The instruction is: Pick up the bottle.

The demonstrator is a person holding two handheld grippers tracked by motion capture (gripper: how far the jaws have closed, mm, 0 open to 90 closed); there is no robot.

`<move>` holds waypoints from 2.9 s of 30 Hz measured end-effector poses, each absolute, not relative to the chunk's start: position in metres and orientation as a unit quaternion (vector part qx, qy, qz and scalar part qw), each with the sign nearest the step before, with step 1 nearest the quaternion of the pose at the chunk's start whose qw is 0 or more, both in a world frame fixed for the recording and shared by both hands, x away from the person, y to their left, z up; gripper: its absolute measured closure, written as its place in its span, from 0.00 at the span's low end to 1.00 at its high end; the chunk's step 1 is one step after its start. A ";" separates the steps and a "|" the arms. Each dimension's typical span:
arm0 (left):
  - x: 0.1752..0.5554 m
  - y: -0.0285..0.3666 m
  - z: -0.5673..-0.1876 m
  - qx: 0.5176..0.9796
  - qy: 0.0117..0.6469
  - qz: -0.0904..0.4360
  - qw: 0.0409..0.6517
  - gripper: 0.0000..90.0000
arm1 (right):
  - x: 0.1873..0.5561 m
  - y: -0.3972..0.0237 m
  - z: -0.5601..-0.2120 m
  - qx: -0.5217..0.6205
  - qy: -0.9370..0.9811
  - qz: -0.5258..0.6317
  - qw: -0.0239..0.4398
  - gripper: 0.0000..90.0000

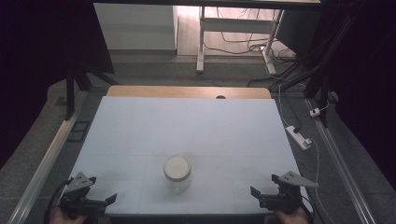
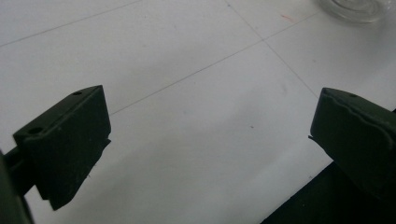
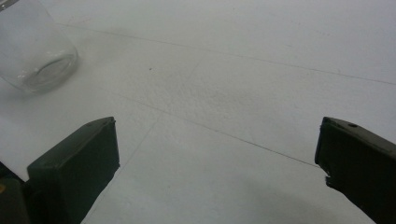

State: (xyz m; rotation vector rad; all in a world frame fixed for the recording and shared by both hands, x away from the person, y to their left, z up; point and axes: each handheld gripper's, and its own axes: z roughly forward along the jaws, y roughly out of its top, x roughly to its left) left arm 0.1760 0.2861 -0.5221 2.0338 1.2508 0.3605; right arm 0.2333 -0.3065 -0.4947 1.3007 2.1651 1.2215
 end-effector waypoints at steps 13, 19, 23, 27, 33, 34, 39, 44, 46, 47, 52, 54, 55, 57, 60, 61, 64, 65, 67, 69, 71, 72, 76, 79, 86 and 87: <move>0.178 0.287 -0.523 0.784 0.494 0.133 0.352 0.00 | 0.230 -0.302 -0.494 0.433 0.789 0.405 0.161 0.00; 0.179 0.285 -0.523 0.790 0.491 0.133 0.343 0.00 | 0.230 -0.301 -0.495 0.437 0.790 0.399 0.163 0.00; 0.180 0.286 -0.523 0.790 0.492 0.128 0.344 0.00 | 0.230 -0.301 -0.495 0.441 0.787 0.398 0.167 0.00; 0.180 0.287 -0.523 0.789 0.491 0.121 0.350 0.00 | 0.231 -0.303 -0.495 0.442 0.784 0.405 0.162 0.00; 0.182 0.284 -0.520 0.791 0.475 0.115 0.367 0.00 | 0.231 -0.305 -0.495 0.444 0.780 0.411 0.157 0.00; 0.182 0.282 -0.519 0.793 0.468 0.117 0.371 0.00 | 0.231 -0.304 -0.495 0.443 0.781 0.410 0.157 0.00; 0.184 0.281 -0.516 0.796 0.446 0.112 0.394 0.00 | 0.231 -0.304 -0.495 0.443 0.783 0.409 0.155 0.00; 0.188 0.283 -0.517 0.792 0.429 0.103 0.422 0.00 | 0.232 -0.304 -0.495 0.442 0.784 0.409 0.151 0.00; 0.190 0.282 -0.517 0.791 0.423 0.097 0.430 0.00 | 0.232 -0.304 -0.496 0.441 0.785 0.408 0.150 0.00; 0.192 0.281 -0.517 0.791 0.420 0.094 0.435 0.00 | 0.233 -0.304 -0.496 0.442 0.785 0.407 0.148 0.00; 0.196 0.270 -0.515 0.796 0.403 0.101 0.440 0.00 | 0.233 -0.303 -0.496 0.441 0.787 0.406 0.146 0.00; 0.198 0.265 -0.515 0.800 0.400 0.103 0.435 0.00 | 0.233 -0.303 -0.496 0.440 0.788 0.404 0.145 0.00; 0.198 0.265 -0.515 0.800 0.400 0.103 0.435 0.00 | 0.233 -0.303 -0.496 0.440 0.789 0.403 0.145 0.00; 0.200 0.259 -0.516 0.805 0.389 0.104 0.435 0.00 | 0.234 -0.303 -0.496 0.440 0.790 0.401 0.142 0.00; 0.202 0.250 -0.516 0.815 0.376 0.113 0.427 0.00 | 0.234 -0.302 -0.496 0.438 0.793 0.400 0.144 0.00; 0.204 0.245 -0.517 0.818 0.372 0.112 0.424 0.00 | 0.234 -0.302 -0.496 0.437 0.793 0.399 0.144 0.00; 0.205 0.242 -0.517 0.816 0.370 0.110 0.429 0.00 | 0.234 -0.302 -0.496 0.437 0.794 0.397 0.143 0.00; 0.207 0.238 -0.517 0.815 0.369 0.107 0.433 0.00 | 0.234 -0.301 -0.497 0.437 0.795 0.396 0.142 0.00; 0.208 0.236 -0.517 0.814 0.370 0.105 0.435 0.00 | 0.234 -0.301 -0.497 0.436 0.796 0.395 0.142 0.00; 0.210 0.232 -0.517 0.816 0.366 0.101 0.436 0.00 | 0.234 -0.300 -0.497 0.435 0.798 0.393 0.142 0.00; 0.212 0.227 -0.516 0.820 0.361 0.098 0.434 0.00 | 0.234 -0.300 -0.497 0.434 0.798 0.393 0.141 0.00; 0.213 0.222 -0.516 0.824 0.355 0.098 0.430 0.00 | 0.234 -0.300 -0.497 0.435 0.799 0.392 0.141 0.00; 0.216 0.216 -0.515 0.829 0.348 0.100 0.426 0.00 | 0.234 -0.300 -0.497 0.435 0.799 0.391 0.141 0.00; 0.218 0.210 -0.514 0.831 0.345 0.100 0.424 0.00 | 0.234 -0.300 -0.497 0.435 0.799 0.390 0.141 0.00; 0.226 0.198 -0.511 0.834 0.332 0.097 0.430 0.00 | 0.235 -0.300 -0.497 0.435 0.799 0.390 0.139 0.00; 0.228 0.195 -0.511 0.837 0.323 0.092 0.433 0.00 | 0.235 -0.300 -0.497 0.435 0.800 0.390 0.140 0.00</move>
